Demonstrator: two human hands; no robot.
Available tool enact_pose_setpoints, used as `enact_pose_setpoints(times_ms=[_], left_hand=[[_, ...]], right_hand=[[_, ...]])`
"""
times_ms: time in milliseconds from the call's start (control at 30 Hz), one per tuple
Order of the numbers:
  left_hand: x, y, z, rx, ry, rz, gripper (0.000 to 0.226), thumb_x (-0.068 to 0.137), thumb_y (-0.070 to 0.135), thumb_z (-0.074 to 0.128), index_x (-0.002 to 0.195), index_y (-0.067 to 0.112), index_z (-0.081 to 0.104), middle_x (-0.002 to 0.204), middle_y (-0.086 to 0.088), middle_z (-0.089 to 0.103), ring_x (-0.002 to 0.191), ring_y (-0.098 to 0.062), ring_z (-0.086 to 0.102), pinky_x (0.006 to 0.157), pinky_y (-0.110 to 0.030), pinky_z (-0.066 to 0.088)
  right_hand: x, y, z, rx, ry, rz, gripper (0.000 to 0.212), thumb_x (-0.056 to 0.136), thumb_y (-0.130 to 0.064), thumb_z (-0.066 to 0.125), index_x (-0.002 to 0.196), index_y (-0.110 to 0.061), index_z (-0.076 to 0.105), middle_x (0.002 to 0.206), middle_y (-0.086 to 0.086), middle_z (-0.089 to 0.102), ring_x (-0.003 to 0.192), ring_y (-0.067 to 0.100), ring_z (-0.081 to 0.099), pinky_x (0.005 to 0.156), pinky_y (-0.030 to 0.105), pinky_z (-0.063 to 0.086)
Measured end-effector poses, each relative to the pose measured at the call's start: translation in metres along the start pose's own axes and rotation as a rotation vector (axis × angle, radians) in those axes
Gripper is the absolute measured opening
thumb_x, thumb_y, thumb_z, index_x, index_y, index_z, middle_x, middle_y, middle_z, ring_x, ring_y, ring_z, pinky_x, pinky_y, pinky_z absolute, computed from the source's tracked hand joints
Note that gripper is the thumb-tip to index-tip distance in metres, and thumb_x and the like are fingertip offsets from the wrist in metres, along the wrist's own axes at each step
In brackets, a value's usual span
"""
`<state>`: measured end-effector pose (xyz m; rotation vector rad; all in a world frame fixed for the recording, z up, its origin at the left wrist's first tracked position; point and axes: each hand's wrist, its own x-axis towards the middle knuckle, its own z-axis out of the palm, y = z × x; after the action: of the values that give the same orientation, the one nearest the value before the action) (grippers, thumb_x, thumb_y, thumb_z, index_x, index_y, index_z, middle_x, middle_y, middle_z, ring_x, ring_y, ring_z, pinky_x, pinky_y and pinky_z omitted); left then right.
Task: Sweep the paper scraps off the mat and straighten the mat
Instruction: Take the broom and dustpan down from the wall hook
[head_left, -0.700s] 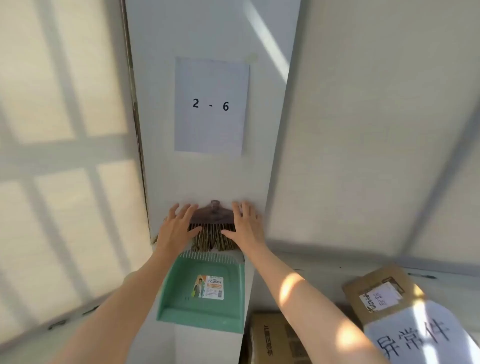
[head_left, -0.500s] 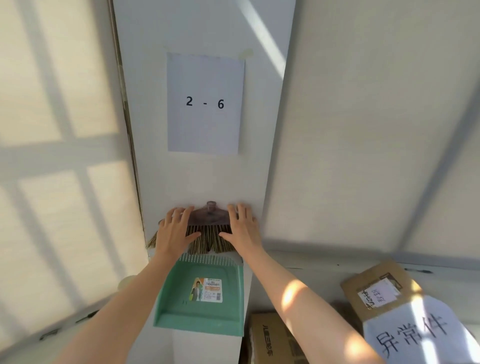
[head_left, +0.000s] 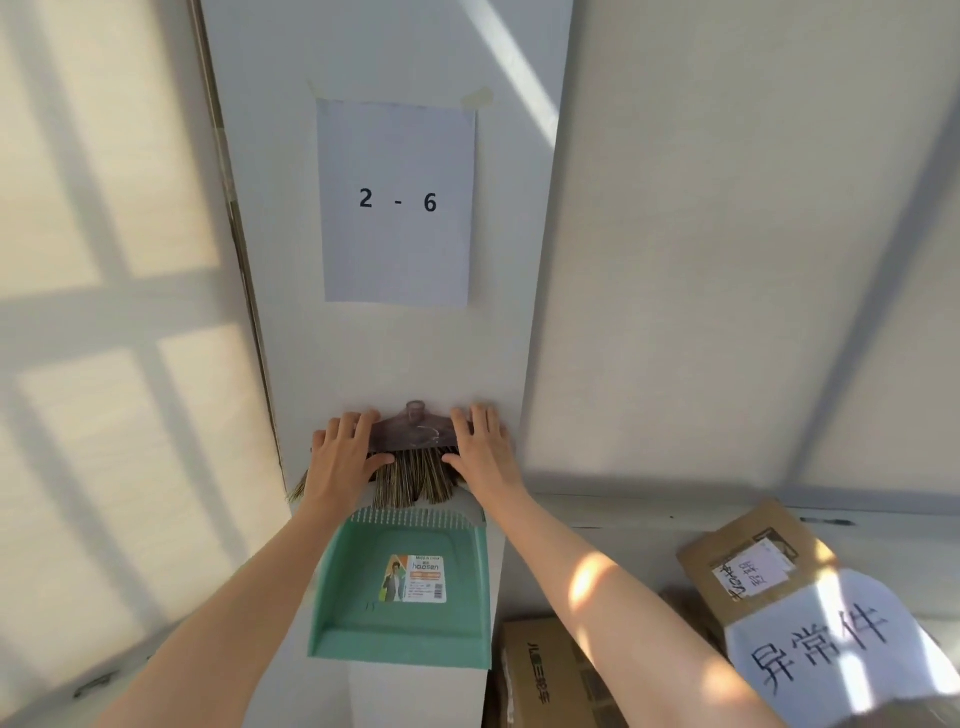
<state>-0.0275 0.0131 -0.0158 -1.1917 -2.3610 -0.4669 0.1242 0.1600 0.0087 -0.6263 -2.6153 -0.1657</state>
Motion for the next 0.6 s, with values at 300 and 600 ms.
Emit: enact_pose_setpoints(times_ms=[300,600], left_hand=[[0.000,-0.004,-0.010,0.042,0.017,0.025,0.047,0.084,0.036,0.072,0.123,0.016,0.056,0.112,-0.011,0.063,0.097,-0.033,0.056,0.083,-0.047,0.044],[-0.002,-0.010,-0.017,0.060,0.110,0.048,0.047,0.084,0.037,0.071,0.123,0.015,0.057,0.114,-0.009,0.063,0.096,-0.033,0.057,0.079,-0.047,0.046]], right_hand=[[0.002,0.000,0.005,-0.099,0.091,-0.039,0.071,0.066,-0.042,0.084,0.119,-0.006,0.054,0.112,0.017,0.058,0.105,0.034,0.056,0.078,0.043,0.052],[0.013,0.007,-0.012,-0.064,0.097,-0.126,0.082,0.070,-0.063,0.072,0.128,-0.010,0.051,0.121,0.010,0.060,0.109,0.029,0.054,0.089,0.043,0.039]])
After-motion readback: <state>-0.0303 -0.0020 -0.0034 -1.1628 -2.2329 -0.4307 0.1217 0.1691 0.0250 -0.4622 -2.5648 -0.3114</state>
